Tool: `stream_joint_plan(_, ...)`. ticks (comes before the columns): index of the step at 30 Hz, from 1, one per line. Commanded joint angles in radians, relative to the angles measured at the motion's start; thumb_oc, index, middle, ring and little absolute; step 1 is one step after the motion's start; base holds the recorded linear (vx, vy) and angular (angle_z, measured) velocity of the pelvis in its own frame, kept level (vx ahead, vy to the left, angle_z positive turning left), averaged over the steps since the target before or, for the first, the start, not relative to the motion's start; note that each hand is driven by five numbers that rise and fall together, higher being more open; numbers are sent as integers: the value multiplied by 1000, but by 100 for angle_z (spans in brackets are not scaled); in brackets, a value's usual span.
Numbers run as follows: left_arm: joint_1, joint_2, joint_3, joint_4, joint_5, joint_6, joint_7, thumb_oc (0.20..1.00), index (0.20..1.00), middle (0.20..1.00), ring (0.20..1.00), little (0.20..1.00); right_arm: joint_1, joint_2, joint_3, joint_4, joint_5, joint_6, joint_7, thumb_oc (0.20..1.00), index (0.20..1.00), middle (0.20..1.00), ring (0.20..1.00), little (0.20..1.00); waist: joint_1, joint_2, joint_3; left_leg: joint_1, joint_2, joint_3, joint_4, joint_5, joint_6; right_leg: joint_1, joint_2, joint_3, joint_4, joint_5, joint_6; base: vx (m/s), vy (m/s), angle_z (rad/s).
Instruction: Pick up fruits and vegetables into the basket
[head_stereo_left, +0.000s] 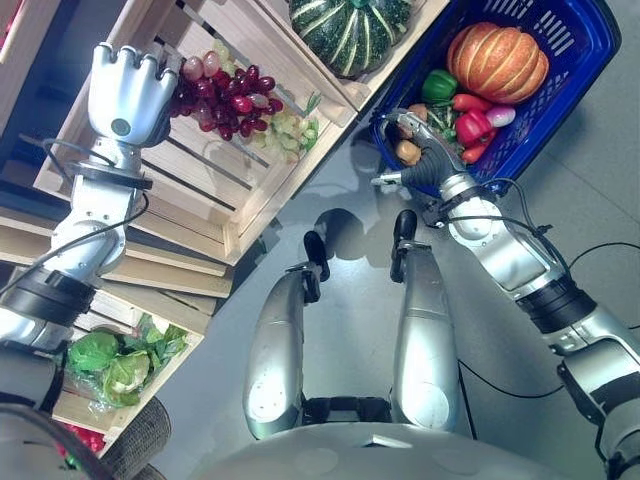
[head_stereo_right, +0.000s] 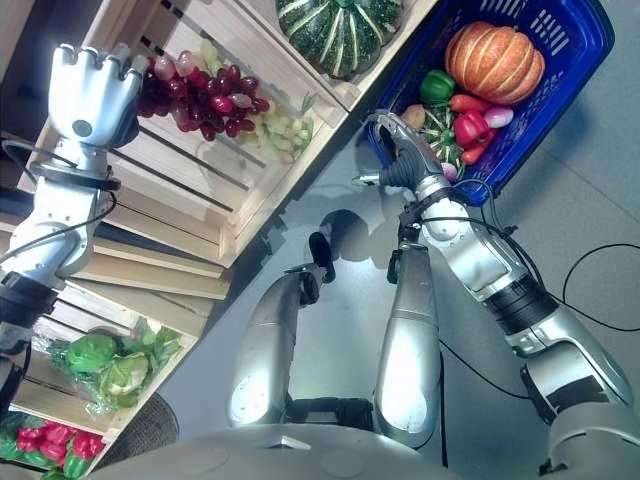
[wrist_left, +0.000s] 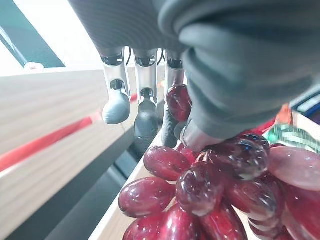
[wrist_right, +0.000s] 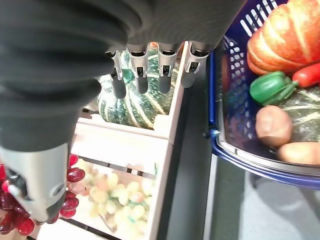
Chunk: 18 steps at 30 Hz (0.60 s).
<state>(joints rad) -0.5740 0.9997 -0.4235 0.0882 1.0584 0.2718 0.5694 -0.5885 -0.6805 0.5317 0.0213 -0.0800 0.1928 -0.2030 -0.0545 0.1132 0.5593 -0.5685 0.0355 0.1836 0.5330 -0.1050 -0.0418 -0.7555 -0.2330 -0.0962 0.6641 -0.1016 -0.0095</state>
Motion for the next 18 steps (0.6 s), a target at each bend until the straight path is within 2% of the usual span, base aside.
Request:
stream_joint_plan(1,-29,9,111,-92,-35,-1,5,200,200,200,200,200,-44,1,25,-79,-20,-6,-21,1000,1000,1000,1000,1000,-8,60,-39,12,-29,8,-18,-12,9,104,5,-26,-48,-67,69,-8,-38,0)
stream_joint_plan(5,-44,1,115,-132,-62,-45,-17,200,200,200,200,200,-67,17,41,-60,-46,4,-36,1000,1000,1000,1000,1000,2,55,-39,19,-29,3,-17,-16,11,118,1,-35,-52,-66,73,-17,-48,5)
stream_joint_plan(11,-75,-29,120,-200,-88,-107,-40,200,200,200,200,200,-113,66,55,-30,-51,10,-113,1000,1000,1000,1000,1000,17,53,-39,32,-32,-5,-23,-17,12,137,-2,-48,-52,-68,75,-15,-30,5)
stream_joint_plan(18,-111,-67,102,-251,-107,-144,-78,200,200,200,200,200,-144,118,58,-24,-14,9,-162,1000,1000,1000,1000,1000,27,52,-39,43,-35,-11,-31,-17,12,154,-6,-58,-59,-67,79,-15,-16,5)
